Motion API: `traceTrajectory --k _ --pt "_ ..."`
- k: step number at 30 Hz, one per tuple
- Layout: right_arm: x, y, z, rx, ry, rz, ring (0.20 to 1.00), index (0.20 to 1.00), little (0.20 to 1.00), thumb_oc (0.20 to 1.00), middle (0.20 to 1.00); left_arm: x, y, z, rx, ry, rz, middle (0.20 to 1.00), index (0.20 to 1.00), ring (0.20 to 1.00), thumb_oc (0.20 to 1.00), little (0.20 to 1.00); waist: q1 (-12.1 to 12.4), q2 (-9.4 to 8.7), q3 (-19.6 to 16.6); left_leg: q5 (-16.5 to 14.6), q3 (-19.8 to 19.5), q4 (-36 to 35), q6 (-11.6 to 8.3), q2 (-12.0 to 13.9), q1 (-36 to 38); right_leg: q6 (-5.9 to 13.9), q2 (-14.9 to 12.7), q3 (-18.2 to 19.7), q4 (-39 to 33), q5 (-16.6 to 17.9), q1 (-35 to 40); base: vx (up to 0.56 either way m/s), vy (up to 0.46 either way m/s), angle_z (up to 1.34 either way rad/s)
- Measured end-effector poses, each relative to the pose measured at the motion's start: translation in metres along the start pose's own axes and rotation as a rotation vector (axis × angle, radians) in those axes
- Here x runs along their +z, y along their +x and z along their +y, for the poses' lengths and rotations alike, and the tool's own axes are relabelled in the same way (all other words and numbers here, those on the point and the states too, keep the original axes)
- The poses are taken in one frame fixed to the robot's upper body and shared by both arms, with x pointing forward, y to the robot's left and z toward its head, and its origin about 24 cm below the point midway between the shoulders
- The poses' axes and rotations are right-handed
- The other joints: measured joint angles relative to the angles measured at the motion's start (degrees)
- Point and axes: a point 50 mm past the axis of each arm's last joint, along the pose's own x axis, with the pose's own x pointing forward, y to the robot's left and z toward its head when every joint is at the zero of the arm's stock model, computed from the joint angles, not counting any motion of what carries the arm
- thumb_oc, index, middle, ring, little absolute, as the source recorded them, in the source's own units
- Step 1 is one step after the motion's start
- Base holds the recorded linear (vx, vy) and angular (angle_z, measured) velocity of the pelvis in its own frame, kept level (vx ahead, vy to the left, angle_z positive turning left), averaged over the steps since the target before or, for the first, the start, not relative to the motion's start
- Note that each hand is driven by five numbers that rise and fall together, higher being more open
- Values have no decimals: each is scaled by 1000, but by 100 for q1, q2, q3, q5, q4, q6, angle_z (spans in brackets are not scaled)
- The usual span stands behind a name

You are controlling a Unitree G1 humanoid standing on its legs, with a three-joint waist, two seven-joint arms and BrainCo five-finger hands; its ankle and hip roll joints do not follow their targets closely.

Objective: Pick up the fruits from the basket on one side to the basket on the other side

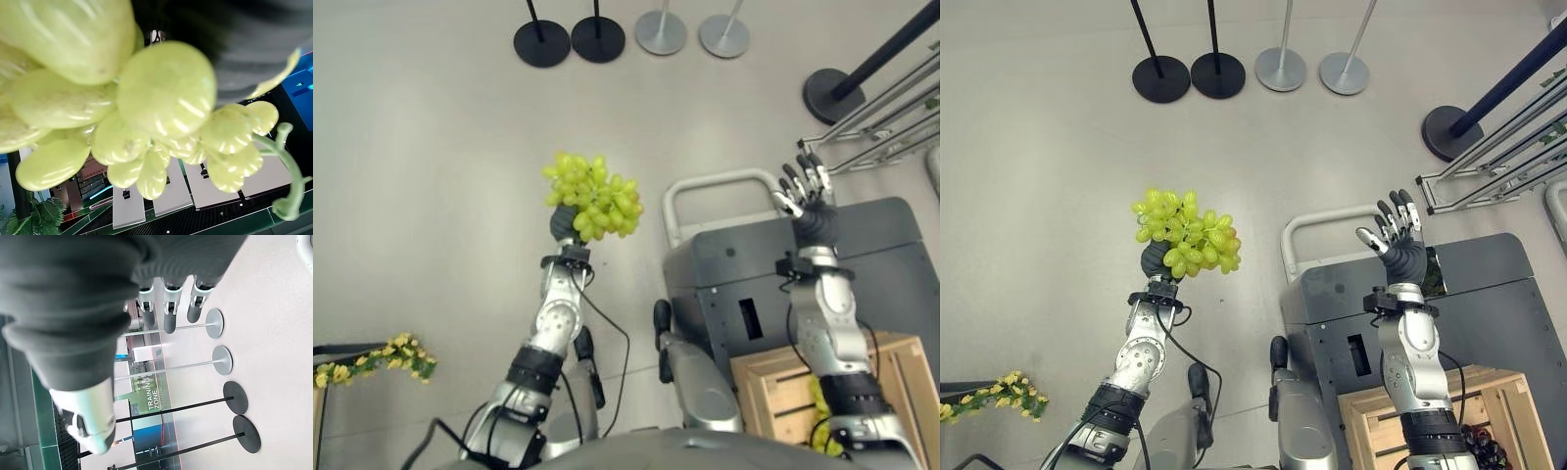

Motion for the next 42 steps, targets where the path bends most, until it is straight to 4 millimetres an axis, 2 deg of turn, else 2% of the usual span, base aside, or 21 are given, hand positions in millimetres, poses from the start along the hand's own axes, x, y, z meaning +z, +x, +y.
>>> traceTrajectory --k 2,4,6,7,10,12,14,23,25,27,28,29,30,31,32,34,35,36,37,39,42 --pt "-1 3 1 -4 2 2 1000 1000 1000 1000 1000 2 2 -2 -8 2 -7 200 200 200 200 200 69 -24 84 -32 -180 629 -32 -60 -330 -54 -62 -55 213 -109 -99 -120 73 24" --pt "-5 13 8 18 7 11 1000 1000 1000 1000 1000 6 0 2 0 17 -16 200 200 200 200 200 318 -140 160 -67 -1130 1076 -252 -85 -407 -213 -114 278 353 -197 -129 -40 69 -53" --pt "2 18 13 39 14 -22 1000 1000 1000 1000 1000 9 -1 3 0 30 -18 200 200 200 200 200 284 -203 201 -294 -1503 1811 -219 98 -588 -168 -194 171 363 -146 -182 45 231 -28" --pt "3 18 9 31 1 -22 1000 1000 1000 1000 1000 8 -1 5 4 30 -14 200 200 200 200 200 161 -94 191 -281 -1723 1777 -263 368 -507 -2 -202 184 471 -149 -219 32 416 -10" --pt "-1 12 -1 1 -21 4 1000 1000 1000 1000 1000 4 -4 6 2 26 11 200 200 200 200 200 7 -39 213 -761 -1826 832 -425 465 -9 106 -128 189 552 -50 -305 -68 357 -15" --pt "1 11 -9 -24 -33 -1 1000 1000 1000 1000 1000 -1 -2 4 -7 30 35 200 200 200 200 200 -45 -73 255 -745 -1578 635 -684 433 -37 261 -309 224 601 73 -421 -85 290 4" --pt "-7 5 -11 -40 -33 36 1000 1000 1000 1000 1000 -6 -8 9 5 36 65 200 200 200 200 200 36 -151 282 -786 -1240 917 -426 -25 -126 496 -668 520 468 220 -449 -132 392 -5" --pt "-12 5 2 -7 -2 51 1000 1000 1000 1000 1000 13 -9 15 2 92 32 200 200 200 200 200 74 -300 365 -1484 -1012 2377 41 -362 -573 806 -1057 704 177 459 -106 -44 278 -2" --pt "-13 2 -1 -15 -13 58 1000 1000 1000 1000 1000 10 -9 15 -9 103 51 200 200 200 200 200 51 -354 369 -1594 -907 2615 206 -583 -611 750 -1215 734 2 548 10 2 330 -1" --pt "-17 -2 -1 -17 -16 81 1000 1000 1000 1000 1000 8 -11 16 -9 104 68 200 200 200 200 200 -55 -315 369 -1741 -823 2831 597 -715 -685 342 -1311 748 -95 455 110 -32 407 -2" --pt "-17 -2 -1 -17 -16 81 1000 1000 1000 1000 1000 8 -11 16 -9 104 68 200 200 200 200 200 -55 -315 369 -1741 -823 2831 597 -715 -685 342 -1311 748 -95 455 110 -52 442 -38" --pt "-22 -14 2 -4 -10 112 1000 1000 1000 1000 1000 10 -15 21 5 114 74 200 200 200 200 200 -14 -354 337 -1697 -552 2851 653 -763 -657 218 -1132 728 206 855 -60 -42 368 -66" --pt "-25 -16 5 9 -7 122 1000 1000 1000 1000 1000 13 -16 24 15 117 65 200 200 200 200 200 63 -351 346 -1685 -512 2780 671 -731 -612 446 -1074 680 325 1229 -215 -47 367 -103" --pt "-29 -18 10 37 -3 141 1000 1000 1000 1000 1000 18 -20 31 49 113 47 200 200 200 200 200 147 -336 348 -1556 -331 2530 812 -566 -490 862 -870 487 1106 845 -447 -4 255 -72" --pt "-32 -23 7 35 -11 161 1000 1000 1000 1000 1000 20 -25 36 79 91 23 200 200 200 200 200 124 -243 277 -1321 -301 2081 847 -523 -321 740 -541 195 2165 -93 -604 12 151 -52" --pt "-31 -25 2 26 -17 159 1000 1000 1000 1000 1000 16 -26 35 85 63 16 200 200 200 200 200 116 -179 211 -1016 -375 1473 905 -640 -136 840 14 181 2665 -639 -571 12 75 -9" --pt "-32 -28 1 31 -21 172 1000 1000 1000 1000 1000 16 -26 34 83 64 16 200 200 200 200 200 85 -115 143 -582 -682 832 900 -748 133 685 603 438 2657 -973 -362 -14 13 10" --pt "-32 -28 1 31 -21 172 1000 1000 1000 1000 1000 16 -26 34 83 64 16 200 200 200 200 200 85 -115 143 -582 -682 832 900 -748 133 685 603 438 2657 -973 -362 -40 -16 28" --pt "-25 -24 -2 56 -50 152 1000 1000 1000 1000 1000 15 -23 25 42 54 12 200 200 200 200 200 115 -85 81 -180 -760 110 953 -970 466 213 854 307 1711 -1208 143 -37 -48 15" --pt "-24 -20 0 63 -51 142 1000 1000 1000 1000 1000 18 -22 18 15 51 -1 200 200 200 200 200 199 -45 -15 -85 -719 -69 1034 -1148 502 -17 773 341 1016 -1139 380 -47 -68 6" --pt "-26 -20 -1 62 -53 154 1000 1000 1000 1000 1000 17 -23 19 19 56 1 200 200 200 200 200 333 50 -87 -79 -690 -84 1042 -1181 502 -177 710 244 860 -997 489 -17 -59 5"
